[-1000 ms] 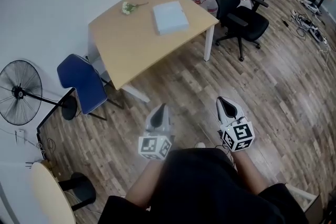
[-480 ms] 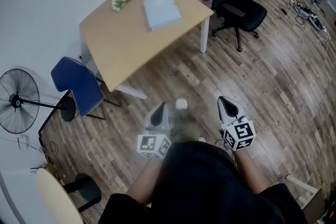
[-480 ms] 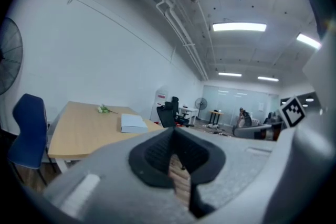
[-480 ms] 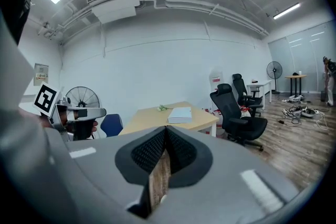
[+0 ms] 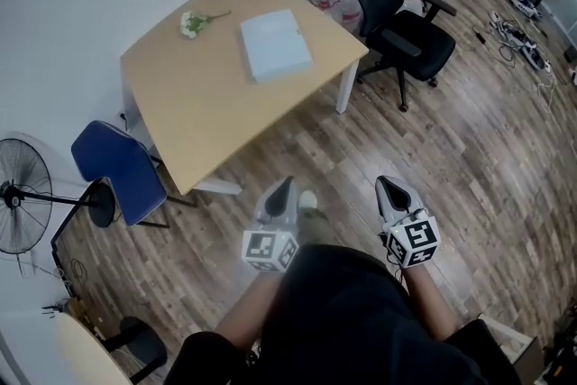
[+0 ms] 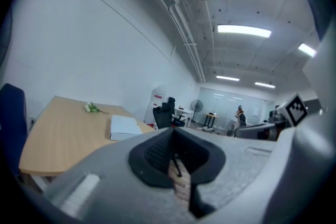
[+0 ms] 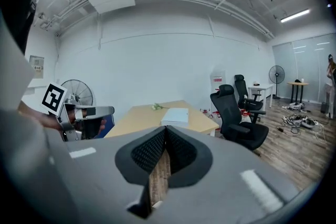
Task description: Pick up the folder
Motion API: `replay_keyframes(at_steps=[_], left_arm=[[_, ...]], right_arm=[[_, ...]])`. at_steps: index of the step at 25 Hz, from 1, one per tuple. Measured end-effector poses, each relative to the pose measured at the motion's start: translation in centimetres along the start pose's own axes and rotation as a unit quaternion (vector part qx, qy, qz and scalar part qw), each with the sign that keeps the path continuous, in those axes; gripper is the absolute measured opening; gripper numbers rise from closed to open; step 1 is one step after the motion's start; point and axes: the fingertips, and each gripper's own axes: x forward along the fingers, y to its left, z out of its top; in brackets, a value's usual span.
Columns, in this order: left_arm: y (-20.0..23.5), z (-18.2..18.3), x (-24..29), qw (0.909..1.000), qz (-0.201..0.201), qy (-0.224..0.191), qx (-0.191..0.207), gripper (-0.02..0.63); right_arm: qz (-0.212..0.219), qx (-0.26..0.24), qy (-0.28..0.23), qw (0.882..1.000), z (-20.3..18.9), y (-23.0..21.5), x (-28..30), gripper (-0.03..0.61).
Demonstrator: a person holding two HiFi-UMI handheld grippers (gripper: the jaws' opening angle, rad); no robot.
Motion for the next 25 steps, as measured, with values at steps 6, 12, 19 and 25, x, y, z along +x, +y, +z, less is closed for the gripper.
replay_keyframes(at_steps=[6,12,19,25], left_arm=[[5.6,1.7,6.2,0.9999,-0.011,0.011,0.001,0.0],[11.9,4.1,11.0,0.9999,-0.007,0.01,-0.003,0.0],[19.5,5.4,16.1,0.9994,-0.005,0.015,-0.029,0.0],[24.5,5.5,19.9,0.9992,-0.019,0.022,-0.027,0.0]], right_arm=[[-0.021,0.01,0.011,1.0,2.6,-2.1,7.7,0.0],[-0.023,0.009,0.032,0.999,4.3,-2.5,15.6,0.0],[-0.03,0.01,0.047,0.998,6.5,-3.6,24.0,0.0],[-0.054,-0.001,0.06,0.997,8.3,-4.4,28.7,0.0]])
